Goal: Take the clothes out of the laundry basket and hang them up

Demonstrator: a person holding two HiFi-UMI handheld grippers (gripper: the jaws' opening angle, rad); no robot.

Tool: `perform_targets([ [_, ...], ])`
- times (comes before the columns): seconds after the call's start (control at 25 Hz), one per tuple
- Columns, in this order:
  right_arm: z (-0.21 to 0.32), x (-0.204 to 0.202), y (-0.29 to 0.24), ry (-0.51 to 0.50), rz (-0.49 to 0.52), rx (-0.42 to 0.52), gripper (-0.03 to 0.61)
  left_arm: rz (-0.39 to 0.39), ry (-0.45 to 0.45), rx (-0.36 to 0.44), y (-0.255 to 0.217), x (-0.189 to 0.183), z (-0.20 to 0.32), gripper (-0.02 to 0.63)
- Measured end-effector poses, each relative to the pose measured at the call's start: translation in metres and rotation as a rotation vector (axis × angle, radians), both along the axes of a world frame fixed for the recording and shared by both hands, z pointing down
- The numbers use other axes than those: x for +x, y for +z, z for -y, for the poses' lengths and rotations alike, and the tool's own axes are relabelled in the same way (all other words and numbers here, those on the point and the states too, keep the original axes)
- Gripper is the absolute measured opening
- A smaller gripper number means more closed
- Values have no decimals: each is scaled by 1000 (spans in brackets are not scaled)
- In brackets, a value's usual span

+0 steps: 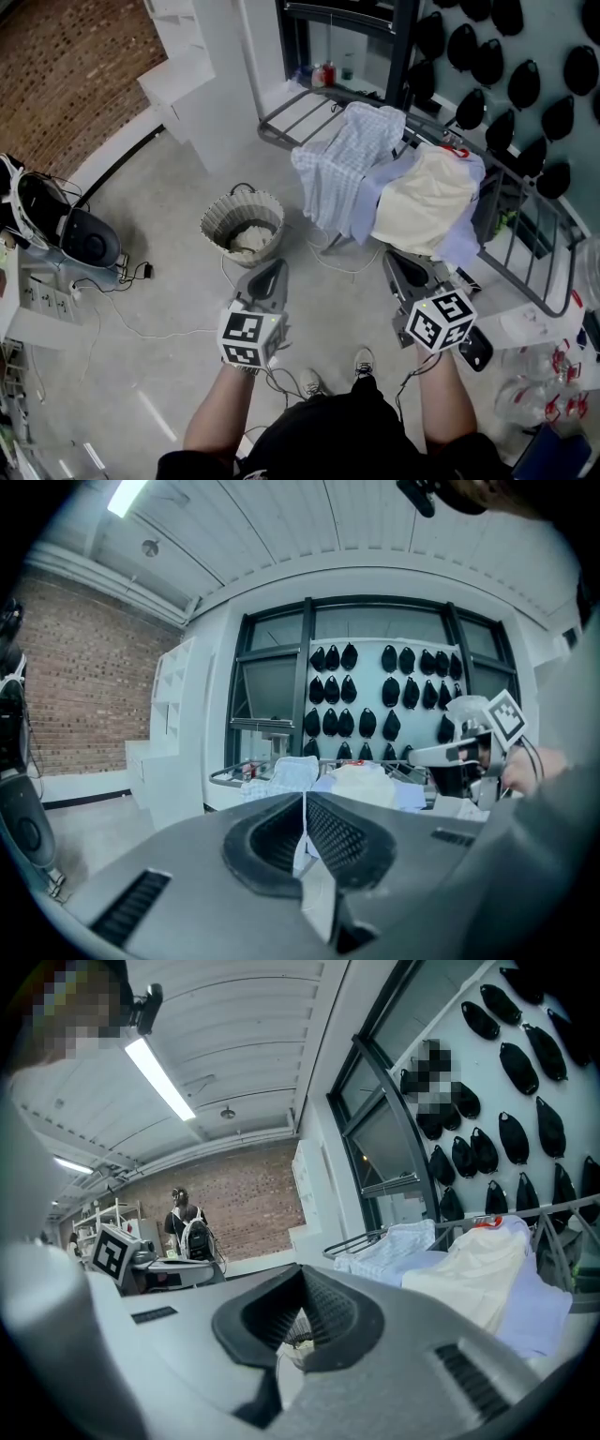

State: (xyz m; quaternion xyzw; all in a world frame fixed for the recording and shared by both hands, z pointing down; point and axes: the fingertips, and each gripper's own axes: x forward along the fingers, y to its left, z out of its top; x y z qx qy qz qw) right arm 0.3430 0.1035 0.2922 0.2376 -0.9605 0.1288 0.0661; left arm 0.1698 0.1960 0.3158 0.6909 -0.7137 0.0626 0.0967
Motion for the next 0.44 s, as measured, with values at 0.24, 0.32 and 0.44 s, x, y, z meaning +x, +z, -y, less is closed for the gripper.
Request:
perform_targets([
  [0.24,-8,-3,-1,6,-1,9,5,2,9,6,-2,-3,-6,12],
  [0.32,-11,-4,-2,6,-3,10,5,2,12,8,-3,-3,-9,12],
  [0.44,-17,-5,-2,4,-5,11,5,3,15,8,-3,-4,-14,12],
])
